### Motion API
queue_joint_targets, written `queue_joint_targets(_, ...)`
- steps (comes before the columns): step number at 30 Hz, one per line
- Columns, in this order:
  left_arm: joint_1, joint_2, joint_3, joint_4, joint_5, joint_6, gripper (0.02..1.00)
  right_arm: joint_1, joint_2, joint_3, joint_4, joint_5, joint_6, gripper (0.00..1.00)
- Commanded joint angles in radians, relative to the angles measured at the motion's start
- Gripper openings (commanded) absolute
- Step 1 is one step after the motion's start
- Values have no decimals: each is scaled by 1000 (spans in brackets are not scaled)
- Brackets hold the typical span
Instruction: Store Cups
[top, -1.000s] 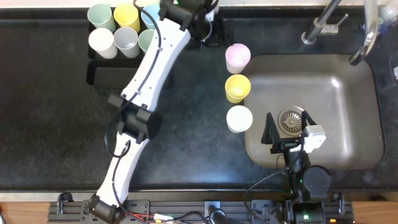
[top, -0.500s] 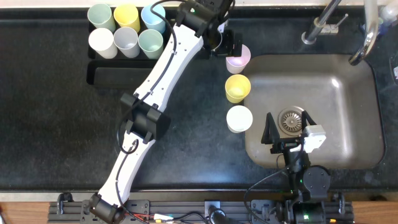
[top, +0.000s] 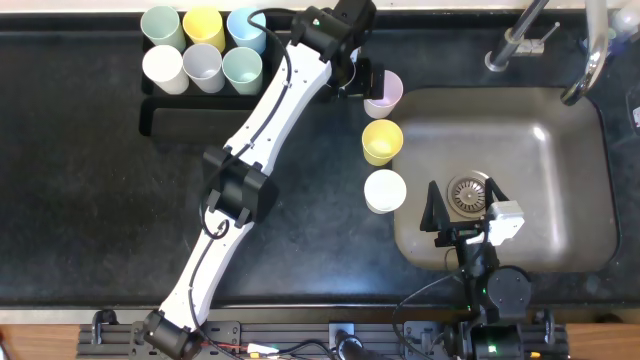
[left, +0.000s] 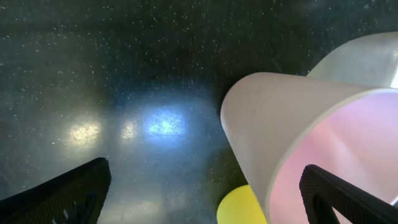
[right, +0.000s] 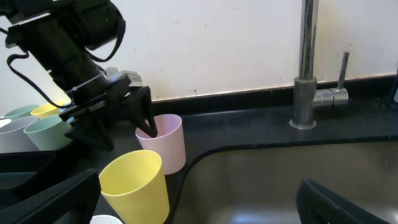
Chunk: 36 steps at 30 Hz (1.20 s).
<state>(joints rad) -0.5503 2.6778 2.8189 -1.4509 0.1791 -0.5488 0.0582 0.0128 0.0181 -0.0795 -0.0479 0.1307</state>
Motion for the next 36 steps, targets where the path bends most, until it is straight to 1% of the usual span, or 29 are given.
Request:
queue_joint_targets(1, -6, 5, 23, -1, -29, -10, 785, -8, -9, -13, 6, -4, 4, 998)
queue_joint_targets(2, -6, 5, 23, 3, -29, -10, 314, -8, -9, -13, 6, -4, 4, 996)
queue_joint_targets(3, -6, 5, 23, 8, -32, -10, 150, -8, -9, -13, 6, -4, 4, 996)
queue_joint_targets(4, -6, 4, 23, 15, -34, -9, 69, -8, -9, -13, 6, -4, 4, 998)
queue_joint_targets(5, -6, 4, 24, 22, -35, -9, 36, -8, -9, -13, 6, -4, 4, 998)
queue_joint_targets(10, 5, -38, 58, 31, -54, -6, 36, -8, -9, -13, 6, -4, 4, 993)
queue_joint_targets(14, 34, -160, 61, -1, -104, -7, 36, -8, -9, -13, 6, -4, 4, 996)
queue_joint_targets(16, 61, -245, 61, -62, -138, -16, 36, -8, -9, -13, 6, -4, 4, 998)
queue_joint_targets(20, 151, -449, 39, -243, -252, -120, 36, -8, -9, -13, 6, -4, 4, 998)
queue_joint_targets(21, 182, -514, -6, -238, -255, -104, 36, -8, -9, -13, 6, -4, 4, 998)
queue_joint_targets(24, 283, -713, -223, -238, -333, -127, 36, -8, -9, -13, 6, -4, 4, 996)
queue_joint_targets(26, 377, -871, -452, -224, -373, -194, 36, -8, -9, -13, 6, -4, 4, 998)
queue_joint_targets(29, 521, -1080, -811, -101, -354, -192, 34, -8, -9, -13, 6, -4, 4, 998)
queue_joint_targets(32, 670, -1248, -1183, 103, -259, -178, 36, -8, -9, -13, 6, -4, 4, 996)
queue_joint_targets(34, 740, -1286, -1332, 211, -185, -178, 36, -8, -9, -13, 6, -4, 4, 998)
queue_joint_targets(36, 784, -1278, -1407, 290, -125, -178, 36, -8, -9, -13, 6, -4, 4, 998)
